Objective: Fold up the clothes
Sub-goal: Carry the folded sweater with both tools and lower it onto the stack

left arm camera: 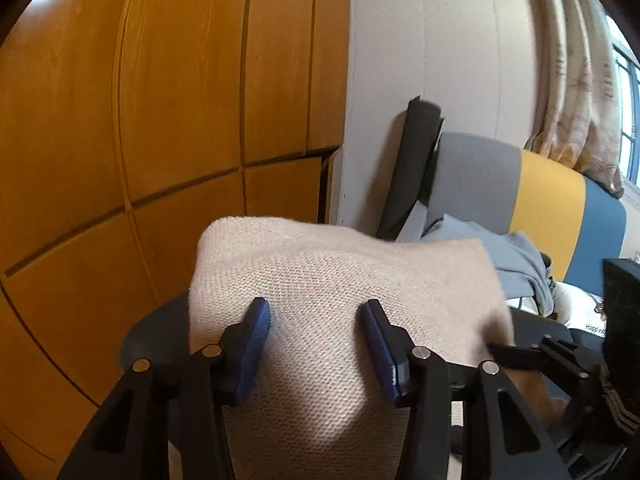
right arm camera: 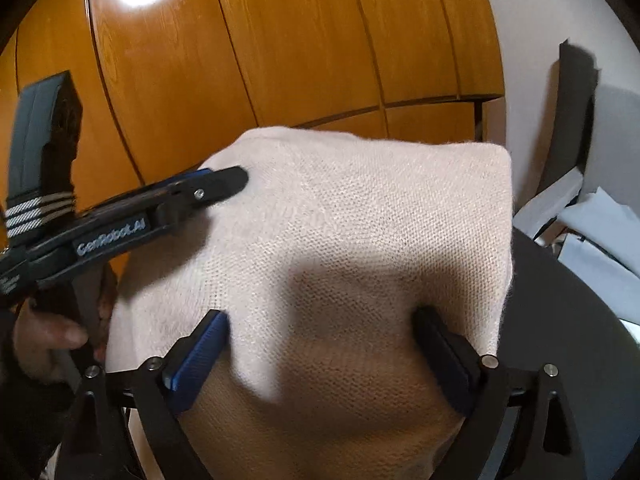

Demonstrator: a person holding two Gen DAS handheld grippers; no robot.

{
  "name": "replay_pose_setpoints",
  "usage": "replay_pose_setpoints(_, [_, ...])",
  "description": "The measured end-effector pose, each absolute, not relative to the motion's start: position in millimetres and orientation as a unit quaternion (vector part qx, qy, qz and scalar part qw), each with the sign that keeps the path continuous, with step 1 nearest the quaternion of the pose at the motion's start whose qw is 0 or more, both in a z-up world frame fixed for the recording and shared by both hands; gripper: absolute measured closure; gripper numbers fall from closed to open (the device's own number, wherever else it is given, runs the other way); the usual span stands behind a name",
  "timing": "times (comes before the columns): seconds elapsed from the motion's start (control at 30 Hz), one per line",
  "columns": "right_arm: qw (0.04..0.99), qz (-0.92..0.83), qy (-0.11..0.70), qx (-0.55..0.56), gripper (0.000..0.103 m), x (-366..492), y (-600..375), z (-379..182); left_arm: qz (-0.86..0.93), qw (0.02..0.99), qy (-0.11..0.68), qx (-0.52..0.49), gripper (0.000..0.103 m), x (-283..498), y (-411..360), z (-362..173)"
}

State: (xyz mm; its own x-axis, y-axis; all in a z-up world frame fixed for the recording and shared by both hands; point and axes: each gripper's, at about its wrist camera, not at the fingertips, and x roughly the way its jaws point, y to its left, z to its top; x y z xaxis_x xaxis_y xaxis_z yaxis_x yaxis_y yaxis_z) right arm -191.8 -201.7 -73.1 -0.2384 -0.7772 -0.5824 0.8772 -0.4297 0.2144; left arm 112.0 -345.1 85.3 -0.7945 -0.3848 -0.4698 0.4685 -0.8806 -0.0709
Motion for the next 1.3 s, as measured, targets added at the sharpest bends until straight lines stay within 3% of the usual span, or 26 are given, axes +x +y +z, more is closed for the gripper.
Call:
replay_pose_setpoints(0.13, [0.516,-0.787,0.084,0.329,0.003,-167.0,-199.4,-64.5,-0.952,0.212,0.124,0.185,0.053,134.8,-323.8,103.8])
replay_pose_setpoints(0.3, [0.462,-0.831,0.047,0.307,0.001,-150.8,-170.2,-26.4,-0.909,0.320,0.143,0.226,0.047,158.4,-295.0,110.4])
replay_pose_setpoints(0.43, [0.407,-0.869,0.079,0.269,0.000,-102.6,-150.0,-8.3,-0.905,0.316,0.162,0.235,0.047,188.9,-268.1,110.7])
replay_pose_setpoints(0.63, [0.342,-0.911,0.158,0.166,0.000,-30.4,-107.1,21.8,-0.917,0.310,0.072,0.241,0.057,222.9,-222.6,138.8])
replay_pose_setpoints(0.7, [0.332,-0.915,0.156,0.167,0.000,-25.5,-106.2,27.4,-0.903,0.337,0.040,0.264,0.058,217.5,-214.0,144.4])
replay_pose_setpoints(0.8, [0.361,-0.903,0.131,0.191,0.000,-28.4,-108.3,26.7,-0.884,0.404,0.052,0.230,0.058,226.5,-214.5,151.9])
replay_pose_setpoints(1.0, [0.395,-0.881,0.135,0.221,0.000,-33.0,-125.6,7.7,-0.909,0.330,0.122,0.225,0.059,223.7,-225.8,149.3])
replay_pose_setpoints(1.3, [0.405,-0.877,0.145,0.215,0.000,-40.4,-123.2,2.3,-0.918,0.289,0.133,0.236,0.059,196.4,-215.5,146.5])
